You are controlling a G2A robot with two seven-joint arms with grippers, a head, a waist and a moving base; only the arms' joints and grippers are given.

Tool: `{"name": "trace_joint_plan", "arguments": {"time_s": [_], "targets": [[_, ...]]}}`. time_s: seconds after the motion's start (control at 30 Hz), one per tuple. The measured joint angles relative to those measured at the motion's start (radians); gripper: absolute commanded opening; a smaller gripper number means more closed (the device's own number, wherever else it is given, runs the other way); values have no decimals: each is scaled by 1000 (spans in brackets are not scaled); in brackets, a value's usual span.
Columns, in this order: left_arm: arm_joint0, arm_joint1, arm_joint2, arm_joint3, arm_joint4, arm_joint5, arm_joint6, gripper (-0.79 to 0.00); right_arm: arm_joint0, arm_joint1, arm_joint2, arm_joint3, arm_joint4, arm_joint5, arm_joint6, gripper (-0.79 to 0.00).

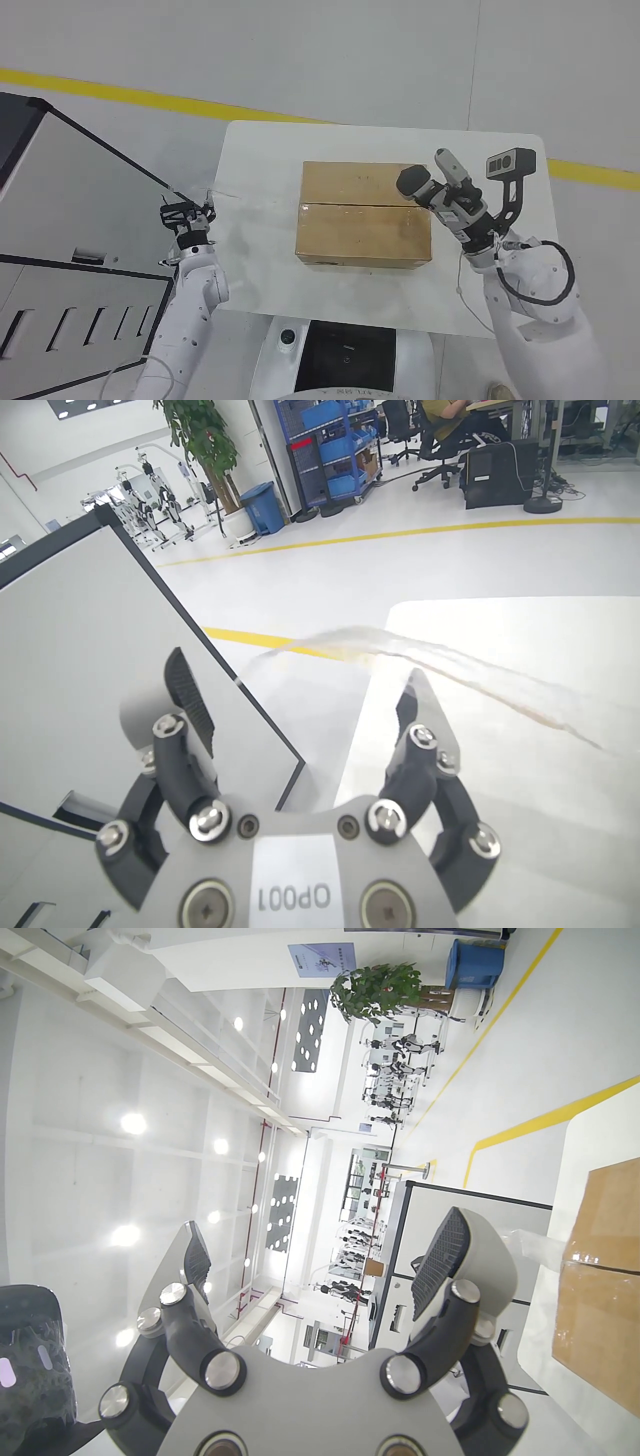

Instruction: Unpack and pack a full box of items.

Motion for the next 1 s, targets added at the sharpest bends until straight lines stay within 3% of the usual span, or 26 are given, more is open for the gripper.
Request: {"name": "trace_joint_plan", "arguments": {"time_s": [0.43, 0.57, 0.7, 0.8, 0.9, 1.0], "targets": [[-15, 2, -45, 51, 35, -15, -3, 0, 9, 0, -4, 12, 9, -7, 2, 0], [12, 4, -52, 8, 46, -54, -13, 0, 8, 2, 1, 15, -10, 0, 15, 0], [76, 5, -48, -139, 10, -142, -92, 0, -2, 6, 32, 13, -22, 4, 24, 0], [135, 6, -48, -297, -41, -223, -209, 0, -52, 10, 110, 19, 13, -28, -1, 0], [182, 9, -50, -452, -123, -329, -379, 0, -134, 16, 202, 25, 28, -50, 11, 0], [195, 16, -88, -587, -333, -474, -651, 0, -222, 20, 272, 56, 13, -65, 38, 0]]}}
